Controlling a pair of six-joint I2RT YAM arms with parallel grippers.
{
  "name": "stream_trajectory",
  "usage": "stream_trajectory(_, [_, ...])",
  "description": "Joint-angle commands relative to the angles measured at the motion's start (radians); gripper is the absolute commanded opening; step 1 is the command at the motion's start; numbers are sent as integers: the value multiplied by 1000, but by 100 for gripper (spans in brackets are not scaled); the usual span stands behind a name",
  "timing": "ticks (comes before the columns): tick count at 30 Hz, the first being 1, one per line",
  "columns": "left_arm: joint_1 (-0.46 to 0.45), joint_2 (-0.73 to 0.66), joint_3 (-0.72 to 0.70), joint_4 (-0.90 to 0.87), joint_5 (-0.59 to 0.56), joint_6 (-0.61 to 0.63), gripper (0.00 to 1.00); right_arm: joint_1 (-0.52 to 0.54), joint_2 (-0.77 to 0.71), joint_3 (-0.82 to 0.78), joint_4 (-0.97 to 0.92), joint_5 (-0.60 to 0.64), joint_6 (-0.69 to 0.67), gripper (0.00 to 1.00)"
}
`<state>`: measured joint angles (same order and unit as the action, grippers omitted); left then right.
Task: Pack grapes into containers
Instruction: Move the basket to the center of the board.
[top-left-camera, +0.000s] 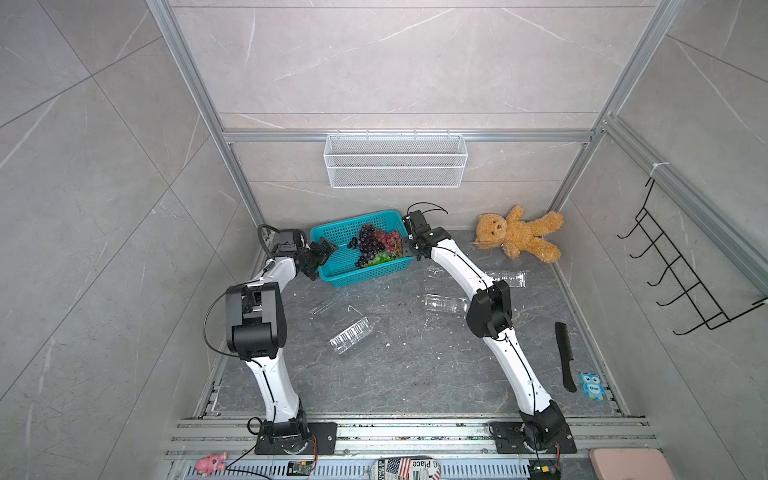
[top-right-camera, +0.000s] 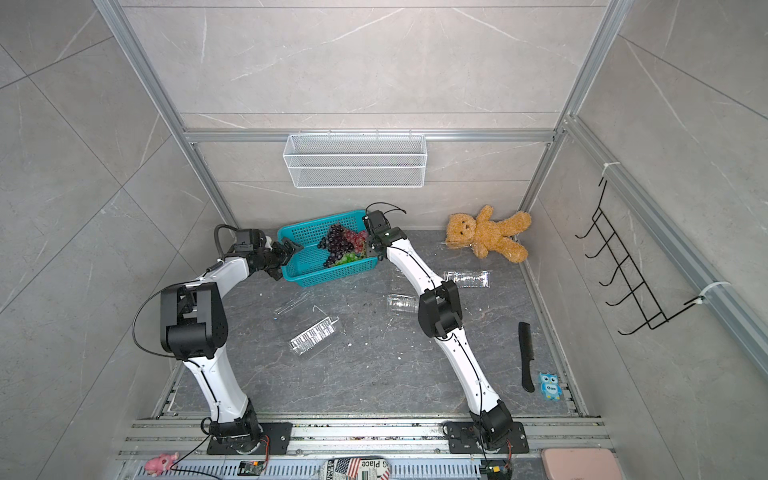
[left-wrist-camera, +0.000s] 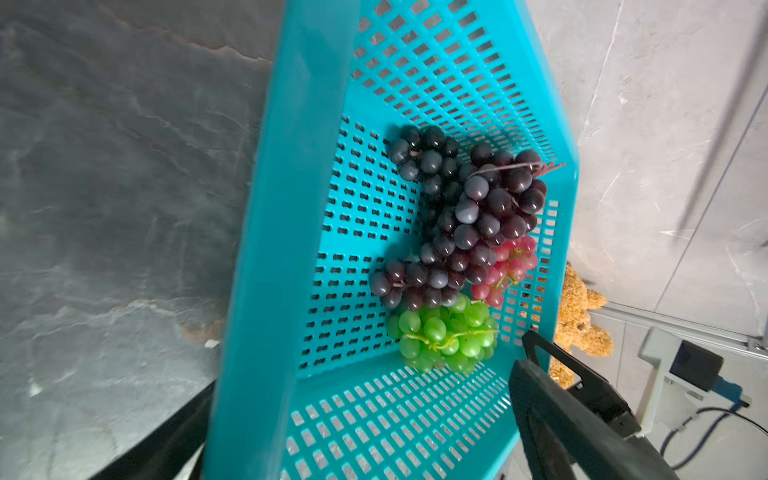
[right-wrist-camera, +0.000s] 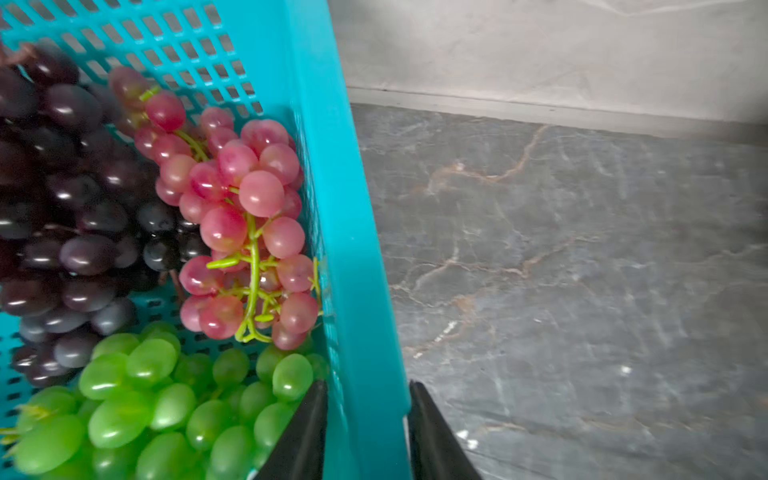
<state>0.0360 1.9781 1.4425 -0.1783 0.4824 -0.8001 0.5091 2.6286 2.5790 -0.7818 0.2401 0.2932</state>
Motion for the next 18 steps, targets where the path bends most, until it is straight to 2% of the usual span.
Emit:
stream_trajectory(1, [-42,7,36,6,47,5,99,8,-111,-163,18,8,-20,33])
stream_trajectory(5, [-69,4,32,-8,44,9,99,-12,-249,-399,120,5,-3,31])
stream_trajectory(9, [-95,-13,26,-45,40,32,99,-39,-342,-545,184,-38,8,32])
stream_trajectory(14, [-89,-87,5,-182,-47,89,99,-43,-395,-573,180,-76,3,47])
stream_trajectory(18, [-74,-181,-1,-335,-134,153,99,-36,-470,-609,195,-113,20,65])
